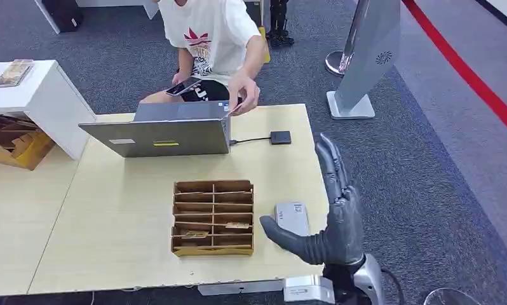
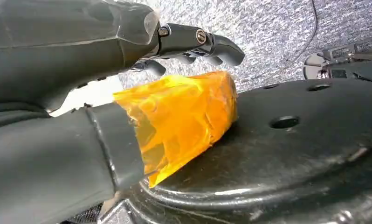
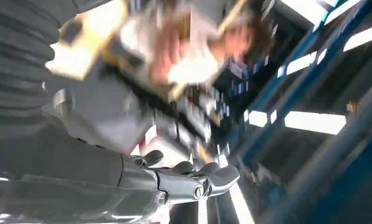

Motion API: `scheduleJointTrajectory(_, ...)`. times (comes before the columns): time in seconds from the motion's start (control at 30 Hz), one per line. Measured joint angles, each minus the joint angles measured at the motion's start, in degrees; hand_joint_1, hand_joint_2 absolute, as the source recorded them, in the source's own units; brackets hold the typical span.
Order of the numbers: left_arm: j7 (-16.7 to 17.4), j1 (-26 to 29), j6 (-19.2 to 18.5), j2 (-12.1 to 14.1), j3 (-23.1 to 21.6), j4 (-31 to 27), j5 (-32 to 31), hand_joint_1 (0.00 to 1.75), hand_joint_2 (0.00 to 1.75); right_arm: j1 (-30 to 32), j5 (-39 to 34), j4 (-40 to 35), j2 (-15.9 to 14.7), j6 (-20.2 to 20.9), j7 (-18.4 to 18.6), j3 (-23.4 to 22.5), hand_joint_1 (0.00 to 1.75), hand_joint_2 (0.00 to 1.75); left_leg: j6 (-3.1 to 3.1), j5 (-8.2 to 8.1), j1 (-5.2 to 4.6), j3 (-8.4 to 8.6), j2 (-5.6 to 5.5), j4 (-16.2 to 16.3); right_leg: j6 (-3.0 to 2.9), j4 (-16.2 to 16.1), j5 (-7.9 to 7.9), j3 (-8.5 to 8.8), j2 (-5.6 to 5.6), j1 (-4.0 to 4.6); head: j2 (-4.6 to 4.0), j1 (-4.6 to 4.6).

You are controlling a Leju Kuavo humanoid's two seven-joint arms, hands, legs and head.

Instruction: Pass the card to the sensor for recognition and then transmit it.

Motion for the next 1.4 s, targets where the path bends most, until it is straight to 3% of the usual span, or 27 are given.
scheduleJointTrajectory(0.2, 1.01, -0.58, -0.9, 0.63, -1.22, -0.33, -3.3, 0.0, 0.0, -6.91, 15.83, 4.72, 0.81, -2.32, 6.17, 0.02, 0.0, 1.75, -0.01, 0.06, 0.0, 0.01, 0.0, 0.0, -0.01, 0.01, 0.03, 0.01, 0.0, 0.0, 0.0, 0.0)
scheduleJointTrajectory(0.4, 1.57, -1.01, -1.62, 1.22, -1.33, -0.72, -6.1, 0.0, 0.0, -13.4, 24.83, 11.37, 1.27, -2.43, 10.17, 0.13, 0.0, 1.75, -0.01, 0.06, 0.0, 0.02, -0.01, 0.01, -0.02, 0.02, 0.04, 0.01, 0.0, 0.0, 0.0, 0.0)
scheduleJointTrajectory(0.9, 2.75, -1.82, -3.04, 2.1, -1.51, -1.44, -10.91, 0.0, 0.0, -24.65, 35.9, 28.26, 1.29, -2.1, 15.59, 0.5, 0.0, 1.75, -0.01, 0.07, 0.0, 0.02, -0.02, 0.02, -0.02, 0.03, 0.05, 0.0, 0.01, 0.0, 0.0, -0.02)
scheduleJointTrajectory(1.23, 2.78, -2.0, -3.54, 2.19, -1.71, -1.44, -11.32, 0.0, 0.0, -27.35, 38.11, 34.12, 1.2, -1.91, 16.79, 1.05, 0.0, 1.75, -0.01, 0.06, 0.0, 0.02, -0.03, 0.02, -0.02, 0.02, 0.05, -0.02, 0.0, 0.0, 0.0, 0.0)
scheduleJointTrajectory(1.27, 2.75, -2.02, -3.61, 2.19, -1.71, -1.44, -11.32, 0.0, 0.0, -27.52, 38.22, 34.54, 1.18, -1.91, 16.97, 1.14, 0.94, 1.75, -0.01, 0.06, 0.0, 0.02, -0.03, 0.02, -0.02, 0.02, 0.05, -0.02, 0.0, 0.0, 0.0, 0.0)
scheduleJointTrajectory(1.3, 2.78, -2.02, -3.65, 2.23, -1.71, -1.46, -11.32, 0.0, 0.0, -27.67, 38.35, 35.0, 1.14, -1.91, 17.14, 1.2, 1.47, 1.75, -0.01, 0.06, 0.0, 0.02, -0.03, 0.02, -0.02, 0.02, 0.05, -0.02, 0.0, 0.0, 0.0, 0.02)
scheduleJointTrajectory(1.33, 2.78, -2.02, -3.67, 2.27, -1.73, -1.46, -11.34, 0.0, 0.0, -27.73, 38.44, 35.37, 1.09, -1.88, 17.14, 1.27, 1.69, 1.75, -0.01, 0.06, 0.0, 0.02, -0.03, 0.02, -0.02, 0.02, 0.05, -0.02, 0.0, 0.0, 0.0, 0.0)
scheduleJointTrajectory(1.4, 2.78, -2.02, -3.69, 2.27, -1.73, -1.49, -11.34, 0.0, 0.0, -27.73, 38.42, 35.8, 1.05, -1.91, 17.16, 1.29, 1.75, 1.75, -0.01, 0.06, 0.0, 0.02, -0.03, 0.02, -0.02, 0.02, 0.05, -0.02, 0.0, 0.0, 0.0, 0.0)
